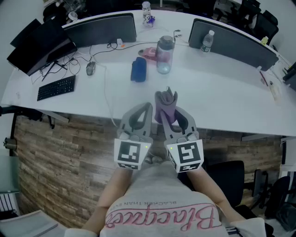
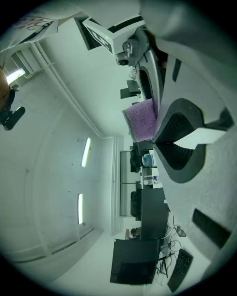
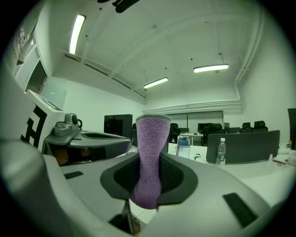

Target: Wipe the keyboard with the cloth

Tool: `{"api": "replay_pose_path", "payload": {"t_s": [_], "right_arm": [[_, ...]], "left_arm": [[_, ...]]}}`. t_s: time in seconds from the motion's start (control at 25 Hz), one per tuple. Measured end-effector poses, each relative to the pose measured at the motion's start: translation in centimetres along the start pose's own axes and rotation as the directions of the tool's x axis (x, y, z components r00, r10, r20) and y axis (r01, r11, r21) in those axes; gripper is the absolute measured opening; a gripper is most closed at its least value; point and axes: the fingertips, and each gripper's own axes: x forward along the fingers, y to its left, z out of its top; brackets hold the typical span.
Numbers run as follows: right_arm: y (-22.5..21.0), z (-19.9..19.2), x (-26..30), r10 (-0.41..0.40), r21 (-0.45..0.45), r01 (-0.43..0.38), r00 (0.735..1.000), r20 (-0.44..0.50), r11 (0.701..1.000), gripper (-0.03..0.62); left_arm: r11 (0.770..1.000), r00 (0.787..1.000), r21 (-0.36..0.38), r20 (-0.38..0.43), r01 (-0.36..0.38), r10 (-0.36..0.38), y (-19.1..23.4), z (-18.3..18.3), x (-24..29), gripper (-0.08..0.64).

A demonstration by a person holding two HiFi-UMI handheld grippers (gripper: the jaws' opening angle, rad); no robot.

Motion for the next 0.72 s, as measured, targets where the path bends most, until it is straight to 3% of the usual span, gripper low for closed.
{"api": "replay_pose_path", "payload": {"t_s": [0.4, 0.72], "right_arm": [[-0.3, 0.0, -0.5, 0.016, -0.031, -0.016, 1.0, -0.001, 0.999, 0.081], [-0.6, -0.2, -0.9, 0.051, -0.036, -0.05, 0.999, 0.004, 0.998, 0.081]], "left_arm": [[1.0, 1.0, 0.003, -0.001, 0.002, -0.002, -0.9, 0.2, 0.5, 0.005], [0.999, 0.999, -0.008, -0.002, -0.047, 0.047, -0.8, 0.1, 0.6, 0.005]]}}
